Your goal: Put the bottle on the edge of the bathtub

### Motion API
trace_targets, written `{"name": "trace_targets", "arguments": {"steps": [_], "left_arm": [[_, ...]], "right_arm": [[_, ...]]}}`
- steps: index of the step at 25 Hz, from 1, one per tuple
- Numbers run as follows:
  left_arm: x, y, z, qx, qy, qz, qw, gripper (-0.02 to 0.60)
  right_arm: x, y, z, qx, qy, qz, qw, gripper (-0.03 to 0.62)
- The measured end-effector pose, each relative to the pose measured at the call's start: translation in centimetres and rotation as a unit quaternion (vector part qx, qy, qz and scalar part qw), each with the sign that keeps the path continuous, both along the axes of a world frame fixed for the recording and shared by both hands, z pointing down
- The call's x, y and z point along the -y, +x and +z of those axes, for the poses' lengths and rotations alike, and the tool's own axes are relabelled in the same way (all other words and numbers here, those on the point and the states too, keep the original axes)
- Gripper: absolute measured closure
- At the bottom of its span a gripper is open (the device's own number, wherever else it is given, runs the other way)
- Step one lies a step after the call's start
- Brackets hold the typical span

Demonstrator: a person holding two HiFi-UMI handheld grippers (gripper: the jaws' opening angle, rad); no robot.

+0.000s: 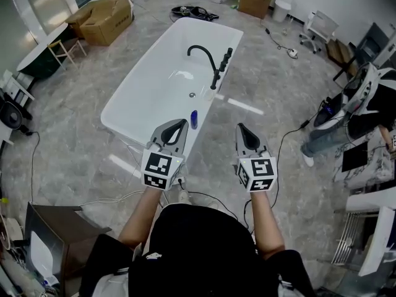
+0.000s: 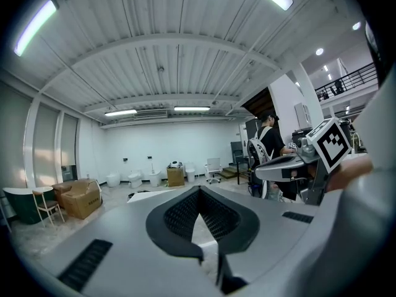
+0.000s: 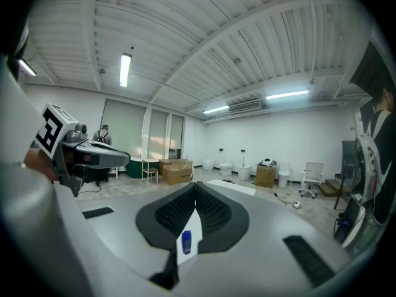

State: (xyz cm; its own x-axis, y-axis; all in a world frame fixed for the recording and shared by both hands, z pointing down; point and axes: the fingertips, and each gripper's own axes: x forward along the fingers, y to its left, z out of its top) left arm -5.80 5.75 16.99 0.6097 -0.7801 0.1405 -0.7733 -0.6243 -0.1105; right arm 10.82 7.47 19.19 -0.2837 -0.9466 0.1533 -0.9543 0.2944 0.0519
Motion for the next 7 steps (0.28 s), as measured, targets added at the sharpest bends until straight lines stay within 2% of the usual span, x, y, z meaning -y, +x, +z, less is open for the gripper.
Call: {"name": "trace_targets", "arguments": {"steps": [7], "left_arm": [[0.26,-0.13,0.27,-0.004,-0.003,-0.005,1.0,0.568]], "right_arm": [[0.32,-0.16,0.57,0.001,-0.004,-0.004,1.0,0.572]]}}
